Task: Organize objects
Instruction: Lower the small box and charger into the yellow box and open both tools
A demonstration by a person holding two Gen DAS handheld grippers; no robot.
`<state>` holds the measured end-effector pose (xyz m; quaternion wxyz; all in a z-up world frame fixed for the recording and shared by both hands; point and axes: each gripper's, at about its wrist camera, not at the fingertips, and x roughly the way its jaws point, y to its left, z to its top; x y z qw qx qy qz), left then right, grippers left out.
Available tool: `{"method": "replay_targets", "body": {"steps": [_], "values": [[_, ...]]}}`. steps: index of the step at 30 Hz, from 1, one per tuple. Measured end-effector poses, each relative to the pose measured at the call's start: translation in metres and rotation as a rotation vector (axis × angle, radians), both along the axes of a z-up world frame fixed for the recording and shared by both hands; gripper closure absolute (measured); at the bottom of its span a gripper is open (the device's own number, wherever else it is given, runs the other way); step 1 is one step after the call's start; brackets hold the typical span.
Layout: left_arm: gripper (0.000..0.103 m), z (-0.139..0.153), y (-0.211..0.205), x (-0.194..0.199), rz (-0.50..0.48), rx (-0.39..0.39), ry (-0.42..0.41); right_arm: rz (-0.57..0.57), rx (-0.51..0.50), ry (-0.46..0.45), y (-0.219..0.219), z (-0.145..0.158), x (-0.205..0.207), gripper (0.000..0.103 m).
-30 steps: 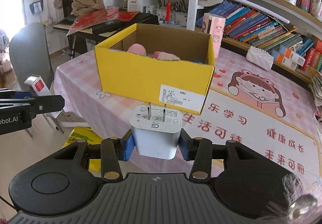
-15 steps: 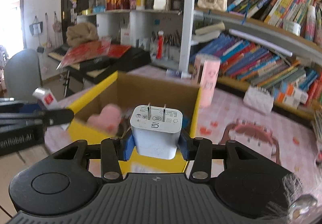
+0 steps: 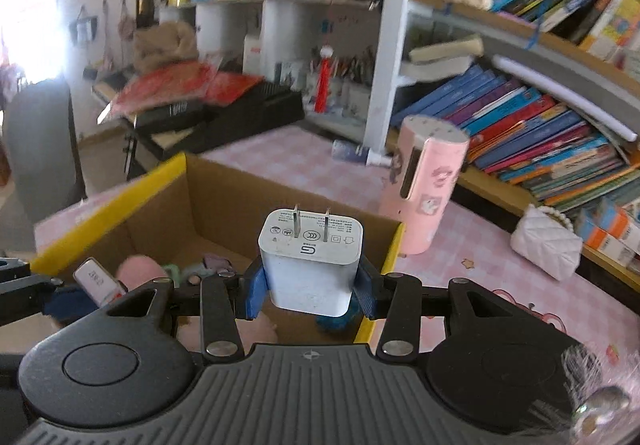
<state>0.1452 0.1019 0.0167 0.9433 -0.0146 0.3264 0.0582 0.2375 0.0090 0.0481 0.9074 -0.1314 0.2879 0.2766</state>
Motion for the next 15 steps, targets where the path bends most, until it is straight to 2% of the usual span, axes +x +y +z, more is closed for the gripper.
{"method": "replay_targets", "body": {"steps": [6,10,15], "values": [[0.074,-0.015,-0.001,0.012,0.025,0.011,0.075,0.086,-0.057,0.060,0.004,-0.021,0.007,0.061],[0.074,-0.017,-0.002,0.013,0.043,0.015,0.076,0.144,-0.104,0.055,0.007,-0.030,0.001,0.061],[0.064,-0.016,-0.003,0.007,0.072,0.042,0.060,0.180,-0.112,0.073,0.010,-0.034,0.003,0.060]]}}
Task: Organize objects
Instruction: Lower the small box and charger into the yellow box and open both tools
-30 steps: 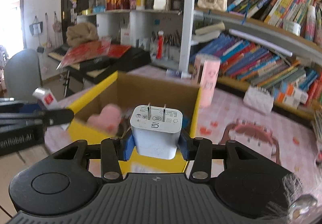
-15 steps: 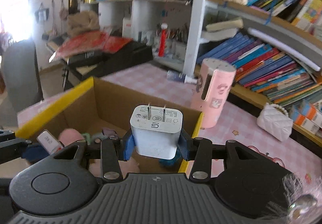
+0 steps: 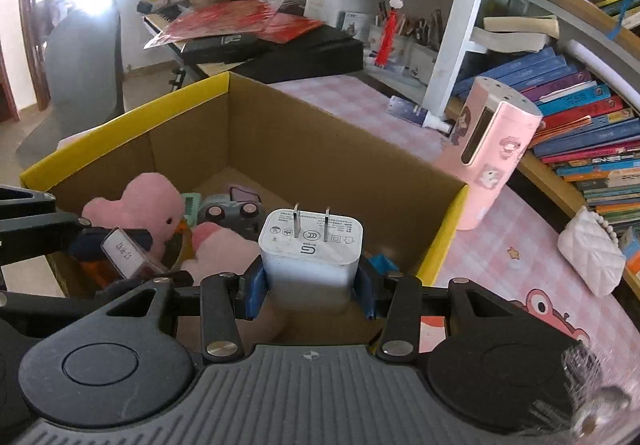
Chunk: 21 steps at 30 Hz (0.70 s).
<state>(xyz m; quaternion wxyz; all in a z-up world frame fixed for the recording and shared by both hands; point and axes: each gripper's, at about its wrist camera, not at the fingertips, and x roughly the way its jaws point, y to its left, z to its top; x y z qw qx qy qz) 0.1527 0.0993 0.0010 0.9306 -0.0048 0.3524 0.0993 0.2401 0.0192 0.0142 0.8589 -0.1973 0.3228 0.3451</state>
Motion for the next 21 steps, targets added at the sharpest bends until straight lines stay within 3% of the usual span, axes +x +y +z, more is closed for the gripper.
{"method": "replay_targets", "body": {"steps": [4,6,11,21], "values": [[0.050,0.004,0.000,-0.007,0.033,0.012,-0.026,0.010,-0.002,0.013,0.001,-0.002,0.003,0.061],[0.036,0.006,-0.001,-0.009,0.029,0.003,-0.044,0.008,-0.007,0.007,0.002,-0.002,0.004,0.061],[0.030,0.013,-0.003,-0.018,0.028,-0.016,-0.091,-0.008,0.008,-0.011,-0.001,0.001,0.001,0.059],[0.012,0.036,-0.005,-0.057,0.008,-0.048,-0.192,-0.211,0.143,-0.096,-0.047,0.039,-0.045,0.046]]}}
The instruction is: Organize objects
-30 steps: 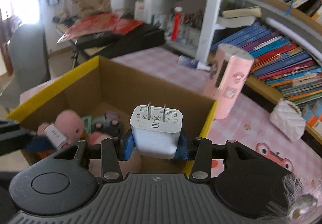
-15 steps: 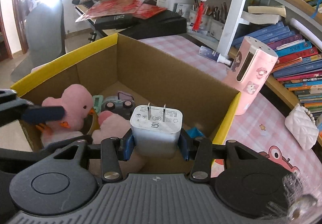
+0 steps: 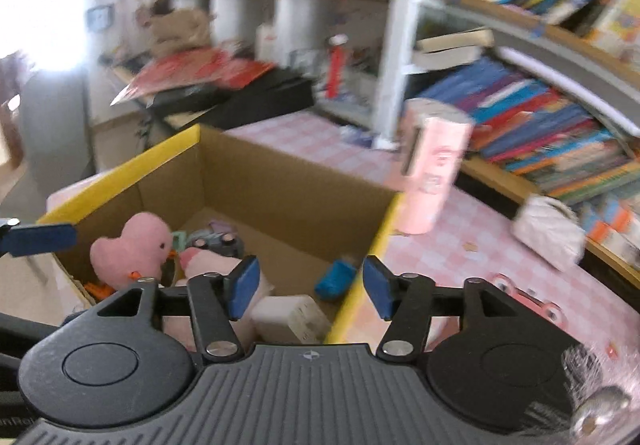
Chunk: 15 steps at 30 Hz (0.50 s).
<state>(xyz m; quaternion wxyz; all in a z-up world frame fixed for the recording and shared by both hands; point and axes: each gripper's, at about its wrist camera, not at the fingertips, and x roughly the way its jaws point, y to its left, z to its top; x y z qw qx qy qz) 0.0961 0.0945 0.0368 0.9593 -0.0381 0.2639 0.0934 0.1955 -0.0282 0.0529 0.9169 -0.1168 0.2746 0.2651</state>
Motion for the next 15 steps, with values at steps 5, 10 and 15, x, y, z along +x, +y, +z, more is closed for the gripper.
{"method": "replay_targets", "body": {"steps": [5,10,15], "values": [[0.005,0.005,0.001,-0.029,-0.003,-0.005,-0.030,-0.109,0.045,-0.033,-0.021,0.012,-0.041,0.038],[0.003,0.005,-0.001,-0.062,-0.025,0.013,-0.031,-0.212,0.067,-0.041,-0.034,0.013,-0.087,0.033],[0.001,0.000,-0.004,-0.092,-0.027,0.003,-0.008,-0.310,0.066,-0.028,-0.043,0.005,-0.134,0.026]]}}
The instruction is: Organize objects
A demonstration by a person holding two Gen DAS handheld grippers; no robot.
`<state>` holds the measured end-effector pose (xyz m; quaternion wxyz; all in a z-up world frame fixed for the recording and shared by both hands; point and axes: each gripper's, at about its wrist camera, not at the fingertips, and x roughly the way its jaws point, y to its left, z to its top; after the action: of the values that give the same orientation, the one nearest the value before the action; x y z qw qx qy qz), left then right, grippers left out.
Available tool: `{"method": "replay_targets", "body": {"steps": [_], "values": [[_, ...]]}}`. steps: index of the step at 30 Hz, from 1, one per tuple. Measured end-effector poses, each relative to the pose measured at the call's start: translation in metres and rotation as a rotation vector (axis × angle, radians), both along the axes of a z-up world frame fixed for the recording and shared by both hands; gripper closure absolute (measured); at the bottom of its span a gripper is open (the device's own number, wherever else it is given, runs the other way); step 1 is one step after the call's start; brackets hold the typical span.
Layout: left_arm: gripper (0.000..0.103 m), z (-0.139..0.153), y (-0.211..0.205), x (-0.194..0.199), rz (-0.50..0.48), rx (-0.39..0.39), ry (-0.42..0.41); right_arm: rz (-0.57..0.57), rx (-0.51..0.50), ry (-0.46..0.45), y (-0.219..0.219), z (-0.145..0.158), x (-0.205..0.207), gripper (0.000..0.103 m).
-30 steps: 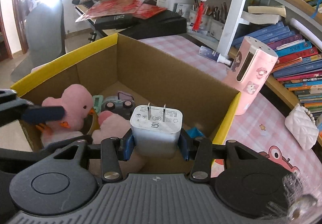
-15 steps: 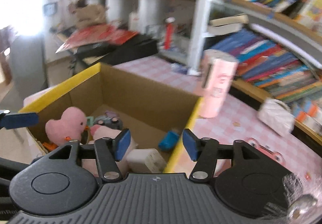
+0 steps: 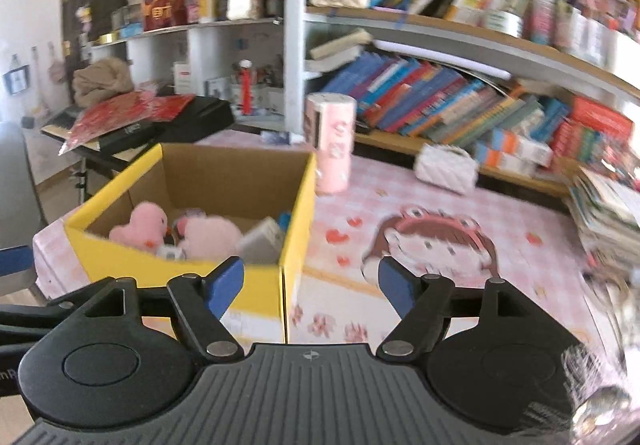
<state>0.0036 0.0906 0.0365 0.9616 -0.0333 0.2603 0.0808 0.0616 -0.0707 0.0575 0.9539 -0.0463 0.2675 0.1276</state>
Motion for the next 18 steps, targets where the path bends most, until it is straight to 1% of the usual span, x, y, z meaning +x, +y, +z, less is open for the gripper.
{"method": "replay_targets", "body": {"steps": [1,2,4,7,9,13,16,18], "values": [[0.001,-0.001,-0.001,-0.005,-0.001,-0.001,0.007,-0.018,-0.005,0.001,-0.001,-0.002,-0.009,0.022],[0.001,-0.003,-0.002,-0.010,-0.005,-0.004,0.015,-0.040,-0.014,0.001,-0.002,-0.005,-0.018,0.015],[0.001,-0.005,-0.002,-0.019,-0.020,-0.021,0.028,-0.097,-0.038,-0.002,-0.003,-0.011,-0.035,0.007],[0.001,-0.009,-0.006,-0.031,-0.043,-0.026,0.044,-0.167,-0.069,0.001,-0.008,-0.019,-0.058,0.002],[0.001,-0.011,-0.010,-0.037,-0.056,-0.018,0.053,-0.216,-0.075,0.014,-0.015,-0.024,-0.070,0.000],[0.001,-0.015,-0.020,-0.045,-0.056,0.014,0.073,-0.300,-0.046,0.061,-0.033,-0.032,-0.089,0.000],[0.001,-0.015,-0.030,-0.046,-0.062,0.042,0.085,-0.354,-0.049,0.088,-0.043,-0.037,-0.099,0.000],[0.001,-0.015,-0.035,-0.046,-0.071,0.045,0.093,-0.383,-0.051,0.102,-0.049,-0.040,-0.105,0.000]]}}
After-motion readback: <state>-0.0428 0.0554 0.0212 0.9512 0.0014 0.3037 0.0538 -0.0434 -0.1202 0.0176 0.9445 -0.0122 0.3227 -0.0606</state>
